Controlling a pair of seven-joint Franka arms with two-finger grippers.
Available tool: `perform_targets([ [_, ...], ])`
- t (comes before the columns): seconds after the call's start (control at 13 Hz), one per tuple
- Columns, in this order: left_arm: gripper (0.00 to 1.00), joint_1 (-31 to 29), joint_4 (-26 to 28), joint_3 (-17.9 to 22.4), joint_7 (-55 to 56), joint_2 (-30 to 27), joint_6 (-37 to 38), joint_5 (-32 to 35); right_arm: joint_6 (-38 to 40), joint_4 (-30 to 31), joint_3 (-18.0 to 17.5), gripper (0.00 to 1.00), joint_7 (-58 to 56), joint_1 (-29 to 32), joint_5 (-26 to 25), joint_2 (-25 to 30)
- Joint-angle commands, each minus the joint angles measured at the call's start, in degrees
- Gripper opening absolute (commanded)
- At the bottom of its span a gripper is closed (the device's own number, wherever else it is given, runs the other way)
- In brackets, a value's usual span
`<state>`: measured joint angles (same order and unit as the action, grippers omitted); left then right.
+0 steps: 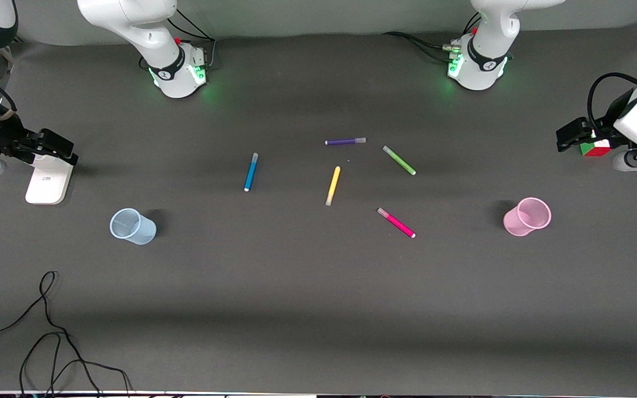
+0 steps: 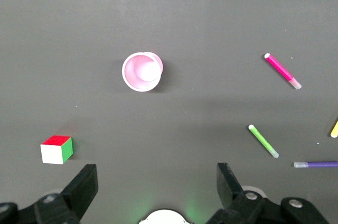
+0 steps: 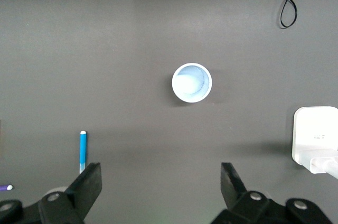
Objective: Place pink and blue markers in matching cups
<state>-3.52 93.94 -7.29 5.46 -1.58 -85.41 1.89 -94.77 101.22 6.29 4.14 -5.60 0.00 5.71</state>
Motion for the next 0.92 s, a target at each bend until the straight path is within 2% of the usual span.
perform_targets([
  [0.0,1.00,0.10,-0.34,0.17,-0.53,-0.97,1.74,0.13,-0.07,-0.15,0.04,1.00,-0.89,-0.28,-0.44,0.18],
  [0.23,1.00,-0.08,-0.34,0.26,-0.45,-1.23,1.56,0.13,-0.15,0.20,0.04,1.00,-0.80,-0.37,-0.09,-0.17],
  [0.46,1.00,0.01,-0.25,0.26,-0.45,-1.32,1.21,0.13,-0.42,-0.06,0.04,1.00,-0.10,-1.51,0.18,-4.29],
  [0.62,1.00,0.36,-0.16,0.17,-0.27,-1.06,0.60,0.05,0.28,0.55,0.04,1.00,1.21,-1.87,4.11,-6.84],
  [0.85,1.00,3.42,0.80,-0.44,3.40,1.13,-2.03,-0.04,0.20,1.26,0.04,1.00,6.05,-4.84,6.76,-12.19],
])
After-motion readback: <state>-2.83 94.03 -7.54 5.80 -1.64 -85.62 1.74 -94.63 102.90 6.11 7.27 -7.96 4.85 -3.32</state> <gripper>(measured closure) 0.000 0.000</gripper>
